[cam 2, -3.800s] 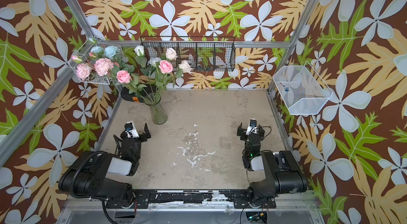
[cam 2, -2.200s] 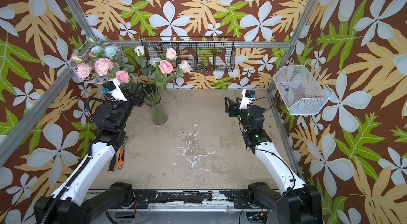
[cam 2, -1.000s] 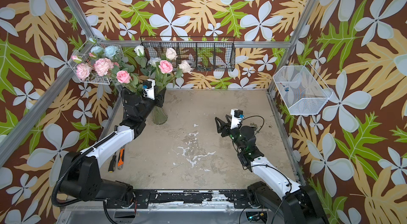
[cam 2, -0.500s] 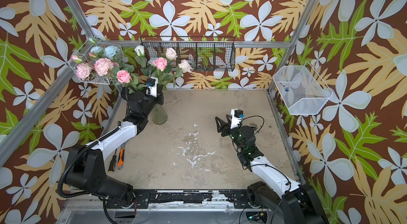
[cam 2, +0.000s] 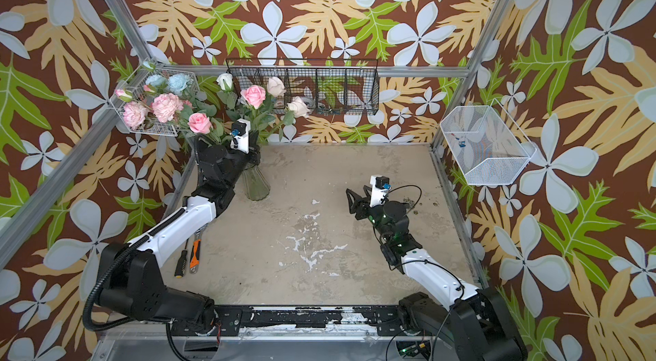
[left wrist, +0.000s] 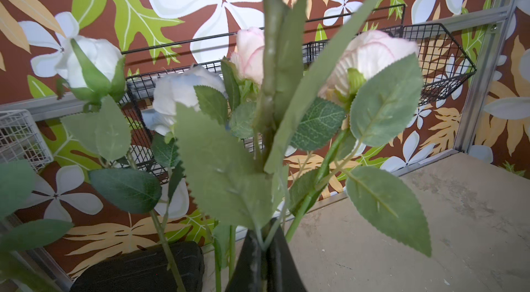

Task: Pick out pink flowers from the vase
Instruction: Pick up the flower from the vase, then place the flower at the center of the board.

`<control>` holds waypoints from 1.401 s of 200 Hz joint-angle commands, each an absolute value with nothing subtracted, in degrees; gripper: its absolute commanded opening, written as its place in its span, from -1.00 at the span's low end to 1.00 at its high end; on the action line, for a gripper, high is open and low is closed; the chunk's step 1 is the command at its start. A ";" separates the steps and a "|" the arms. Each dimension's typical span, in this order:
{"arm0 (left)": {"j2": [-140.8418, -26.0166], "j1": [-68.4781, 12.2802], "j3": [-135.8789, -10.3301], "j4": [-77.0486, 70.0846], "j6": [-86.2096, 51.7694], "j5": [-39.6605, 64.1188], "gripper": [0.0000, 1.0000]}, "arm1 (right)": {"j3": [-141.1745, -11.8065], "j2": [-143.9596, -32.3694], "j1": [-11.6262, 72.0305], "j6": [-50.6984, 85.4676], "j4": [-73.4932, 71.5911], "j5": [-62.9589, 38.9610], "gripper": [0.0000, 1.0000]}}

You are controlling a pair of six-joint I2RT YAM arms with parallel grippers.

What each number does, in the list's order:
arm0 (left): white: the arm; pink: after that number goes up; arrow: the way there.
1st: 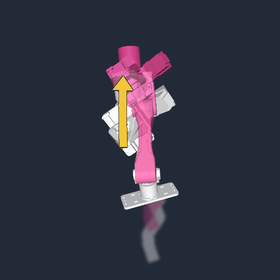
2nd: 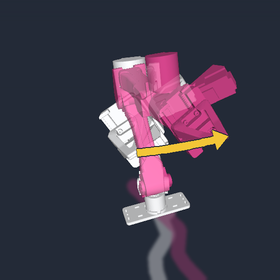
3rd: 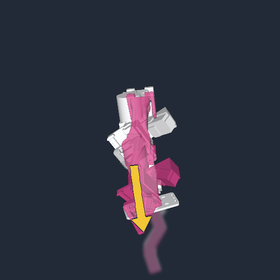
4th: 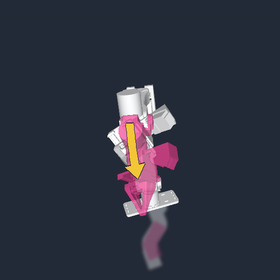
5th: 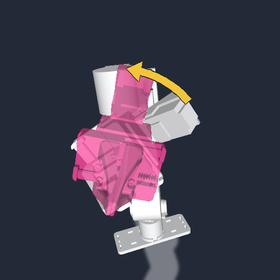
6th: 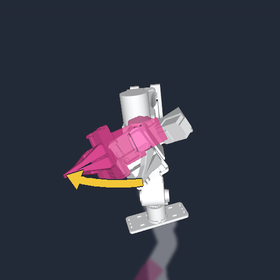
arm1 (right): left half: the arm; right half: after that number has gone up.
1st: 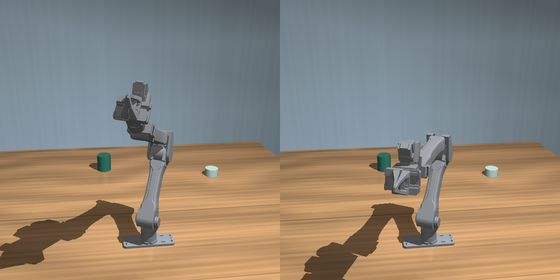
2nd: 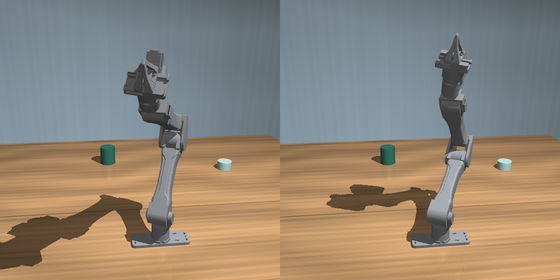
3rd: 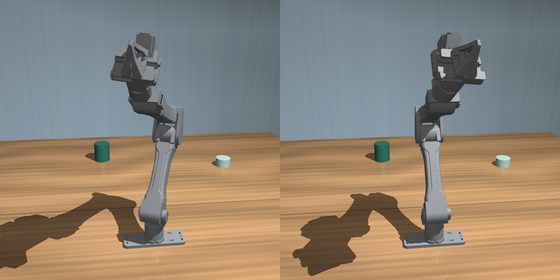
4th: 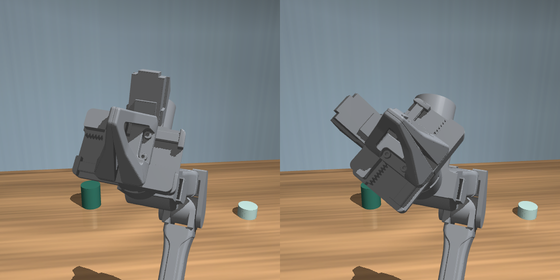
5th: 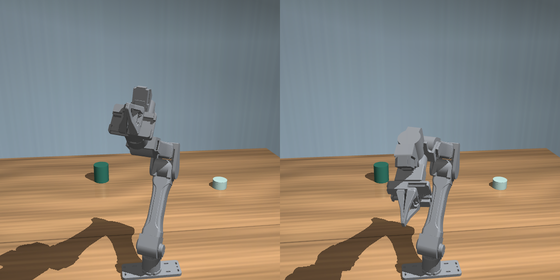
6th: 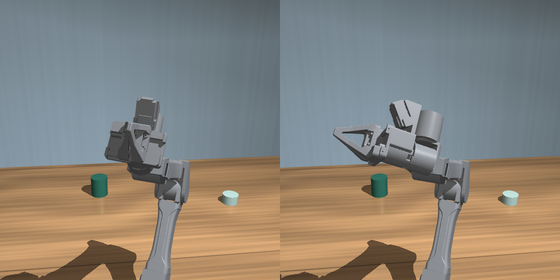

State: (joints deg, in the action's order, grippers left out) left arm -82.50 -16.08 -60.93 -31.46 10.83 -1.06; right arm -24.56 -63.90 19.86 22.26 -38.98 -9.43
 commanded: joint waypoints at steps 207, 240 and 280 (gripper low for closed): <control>-70.99 -16.36 -84.02 -11.11 -10.44 24.71 -1.00 | -47.36 -63.25 20.49 19.17 -29.08 -32.78 0.44; -71.15 -19.14 -81.74 -12.14 -18.33 30.69 -1.00 | -49.62 -62.29 21.21 19.84 -30.95 -36.73 0.47; -71.25 -27.03 -75.29 -16.18 -20.03 31.97 -1.00 | -54.46 -65.56 26.89 18.35 -30.70 -40.29 0.53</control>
State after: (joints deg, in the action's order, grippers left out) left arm -71.05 -24.25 -77.65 -11.99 -16.27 29.10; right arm -52.01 -64.10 23.49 20.56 -30.44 -36.71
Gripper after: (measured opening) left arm 0.080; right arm 0.757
